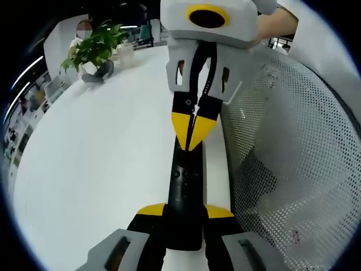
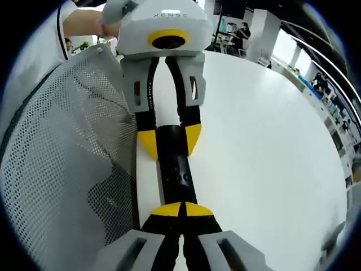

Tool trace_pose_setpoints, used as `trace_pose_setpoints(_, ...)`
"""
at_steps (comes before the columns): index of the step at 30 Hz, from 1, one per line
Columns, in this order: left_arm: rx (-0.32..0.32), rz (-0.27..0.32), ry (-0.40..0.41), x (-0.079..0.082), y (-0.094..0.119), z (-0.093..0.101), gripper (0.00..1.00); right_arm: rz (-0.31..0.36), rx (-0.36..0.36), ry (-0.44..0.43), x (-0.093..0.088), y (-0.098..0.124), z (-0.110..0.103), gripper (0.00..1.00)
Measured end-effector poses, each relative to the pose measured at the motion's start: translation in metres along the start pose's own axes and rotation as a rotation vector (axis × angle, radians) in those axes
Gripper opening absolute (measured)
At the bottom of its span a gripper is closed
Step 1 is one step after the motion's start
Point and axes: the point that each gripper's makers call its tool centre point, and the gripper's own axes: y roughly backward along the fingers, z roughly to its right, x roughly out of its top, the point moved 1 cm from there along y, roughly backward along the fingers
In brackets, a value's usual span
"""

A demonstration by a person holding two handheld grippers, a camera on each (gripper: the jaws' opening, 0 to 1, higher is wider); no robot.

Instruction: Press the specified remote control buttons in sequence, fully releasing each button before pressing the next.

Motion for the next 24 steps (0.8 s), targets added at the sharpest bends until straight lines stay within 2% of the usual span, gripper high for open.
trace_pose_setpoints(6,0.002,0.004,0.006,0.0,0.0,0.0,0.24,0.046,-0.015,-0.015,-0.001,0.002,-0.001,0.0)
trace_pose_setpoints(10,0.001,0.002,0.002,0.0,0.0,0.0,0.24,0.07,0.016,-0.054,0.002,0.002,0.001,0.0)
trace_pose_setpoints(14,0.0,0.004,0.003,-0.001,0.001,0.0,0.24,0.053,0.031,0.009,0.007,0.0,-0.002,0.0)
trace_pose_setpoints(16,0.001,0.005,0.003,0.0,0.001,0.0,0.24,0.055,0.074,0.006,0.011,-0.003,-0.007,0.0)
trace_pose_setpoints(20,0.001,0.009,0.005,0.0,0.001,0.0,0.24,0.021,0.061,0.047,0.011,-0.005,-0.004,0.0)
trace_pose_setpoints(24,0.0,0.013,0.003,0.0,0.001,0.0,0.24,0.002,0.049,0.024,0.01,-0.006,-0.003,0.0)
